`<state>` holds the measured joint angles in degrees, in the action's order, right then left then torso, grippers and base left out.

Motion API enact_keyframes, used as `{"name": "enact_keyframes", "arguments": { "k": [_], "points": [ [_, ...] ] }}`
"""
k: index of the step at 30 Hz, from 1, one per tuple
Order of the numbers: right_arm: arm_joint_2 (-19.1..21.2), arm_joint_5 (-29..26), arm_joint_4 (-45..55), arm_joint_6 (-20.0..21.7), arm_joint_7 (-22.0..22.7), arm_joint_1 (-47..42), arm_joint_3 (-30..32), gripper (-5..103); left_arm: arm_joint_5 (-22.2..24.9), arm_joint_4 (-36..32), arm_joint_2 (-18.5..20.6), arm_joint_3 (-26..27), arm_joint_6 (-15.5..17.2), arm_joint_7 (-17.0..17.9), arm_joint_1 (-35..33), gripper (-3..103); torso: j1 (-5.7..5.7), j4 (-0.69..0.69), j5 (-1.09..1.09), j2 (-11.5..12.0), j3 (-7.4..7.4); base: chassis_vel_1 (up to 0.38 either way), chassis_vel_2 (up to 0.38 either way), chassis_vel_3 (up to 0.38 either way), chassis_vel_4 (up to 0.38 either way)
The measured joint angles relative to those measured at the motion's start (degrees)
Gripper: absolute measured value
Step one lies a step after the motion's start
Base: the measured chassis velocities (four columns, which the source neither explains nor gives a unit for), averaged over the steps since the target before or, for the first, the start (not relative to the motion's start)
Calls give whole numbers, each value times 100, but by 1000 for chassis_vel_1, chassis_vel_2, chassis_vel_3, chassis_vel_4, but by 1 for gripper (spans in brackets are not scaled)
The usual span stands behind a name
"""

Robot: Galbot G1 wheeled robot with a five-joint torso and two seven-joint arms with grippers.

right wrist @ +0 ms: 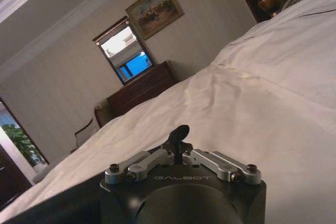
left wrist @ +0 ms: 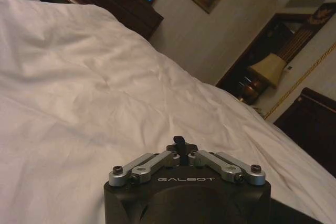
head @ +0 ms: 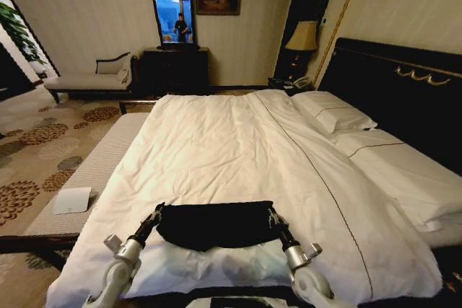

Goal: Fold the clothes on the bed.

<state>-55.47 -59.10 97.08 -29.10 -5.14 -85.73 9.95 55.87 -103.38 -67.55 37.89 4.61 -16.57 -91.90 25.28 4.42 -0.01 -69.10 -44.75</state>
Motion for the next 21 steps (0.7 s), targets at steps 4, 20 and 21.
{"name": "enact_keyframes", "arguments": {
  "k": [4, 20, 21],
  "points": [
    [-32, 75, -129, -141, -118, -80, 19, 2, -154, -69, -57, 5, -59, -99, -120, 2, 0, 0, 1, 1, 0, 0, 0, 0, 0],
    [-116, 928, 634, -396, 1017, -1040, 541, 20, -1096, -889, -185, 91, -663, 65, -677, 29, -1, 2, 0, 1, 0, 0, 0, 0, 0],
    [-117, 1036, 788, -397, 1361, -1109, 675, 26, -1020, -1047, -164, 199, -664, 76, -681, 34, 0, 2, -1, 1, 0, 0, 0, 0, 0]
  ]
}}
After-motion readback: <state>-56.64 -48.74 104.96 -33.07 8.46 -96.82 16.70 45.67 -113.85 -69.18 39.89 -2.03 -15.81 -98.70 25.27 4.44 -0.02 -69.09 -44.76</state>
